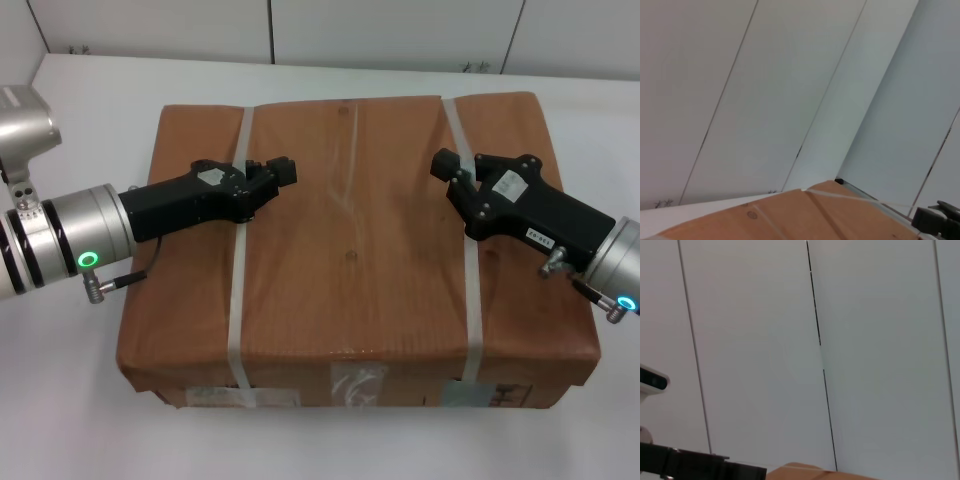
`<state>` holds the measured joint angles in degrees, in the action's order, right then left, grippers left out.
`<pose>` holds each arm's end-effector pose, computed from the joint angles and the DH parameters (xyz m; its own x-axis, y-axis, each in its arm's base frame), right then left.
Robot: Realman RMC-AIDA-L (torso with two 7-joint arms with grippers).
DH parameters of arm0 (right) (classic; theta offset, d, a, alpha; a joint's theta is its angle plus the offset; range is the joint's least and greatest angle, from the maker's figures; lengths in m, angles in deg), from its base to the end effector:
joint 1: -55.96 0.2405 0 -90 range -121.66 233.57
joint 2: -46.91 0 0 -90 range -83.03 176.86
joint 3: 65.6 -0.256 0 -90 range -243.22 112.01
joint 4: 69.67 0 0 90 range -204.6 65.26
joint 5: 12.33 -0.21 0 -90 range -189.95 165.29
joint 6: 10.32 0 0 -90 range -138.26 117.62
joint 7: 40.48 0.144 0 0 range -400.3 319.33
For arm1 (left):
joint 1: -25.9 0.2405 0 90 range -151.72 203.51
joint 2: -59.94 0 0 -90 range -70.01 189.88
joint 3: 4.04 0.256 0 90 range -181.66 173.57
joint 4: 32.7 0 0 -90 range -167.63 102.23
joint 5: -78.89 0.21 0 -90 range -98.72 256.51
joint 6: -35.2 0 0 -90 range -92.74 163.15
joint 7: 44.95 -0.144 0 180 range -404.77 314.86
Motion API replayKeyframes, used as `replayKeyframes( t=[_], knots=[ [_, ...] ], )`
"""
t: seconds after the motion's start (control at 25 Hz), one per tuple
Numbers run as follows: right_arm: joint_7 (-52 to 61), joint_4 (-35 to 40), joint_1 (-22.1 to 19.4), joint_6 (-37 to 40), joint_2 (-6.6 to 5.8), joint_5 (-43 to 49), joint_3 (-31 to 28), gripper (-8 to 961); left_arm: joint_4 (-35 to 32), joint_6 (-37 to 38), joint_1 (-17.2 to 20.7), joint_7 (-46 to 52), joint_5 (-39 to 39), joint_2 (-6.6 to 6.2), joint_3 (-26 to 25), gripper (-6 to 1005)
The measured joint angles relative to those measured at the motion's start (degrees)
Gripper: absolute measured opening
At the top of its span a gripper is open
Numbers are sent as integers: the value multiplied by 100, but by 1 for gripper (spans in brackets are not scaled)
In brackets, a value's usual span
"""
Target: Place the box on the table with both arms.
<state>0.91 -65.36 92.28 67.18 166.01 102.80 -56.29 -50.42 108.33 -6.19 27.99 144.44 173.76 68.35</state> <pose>0.2582 0.3374 -0.0568 0.6818 -0.1178 -0.7220 -0.5203 -0.7719 -0.3654 -0.2570 0.3533 -0.0259 0.5790 0.3976 0.7118 0.6510 -0.7511 -0.1101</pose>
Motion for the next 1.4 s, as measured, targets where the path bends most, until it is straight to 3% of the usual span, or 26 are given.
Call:
replayKeyframes(
  t=[1.0,1.4],
  knots=[
    [0,-84,-46,33,-1,0,3,27,-4,-53,-8,-40,29,19,-64,82],
    [5,-336,77,-765,-1,39,50,27,8,-703,-76,-219,280,207,-9,83]
  ],
)
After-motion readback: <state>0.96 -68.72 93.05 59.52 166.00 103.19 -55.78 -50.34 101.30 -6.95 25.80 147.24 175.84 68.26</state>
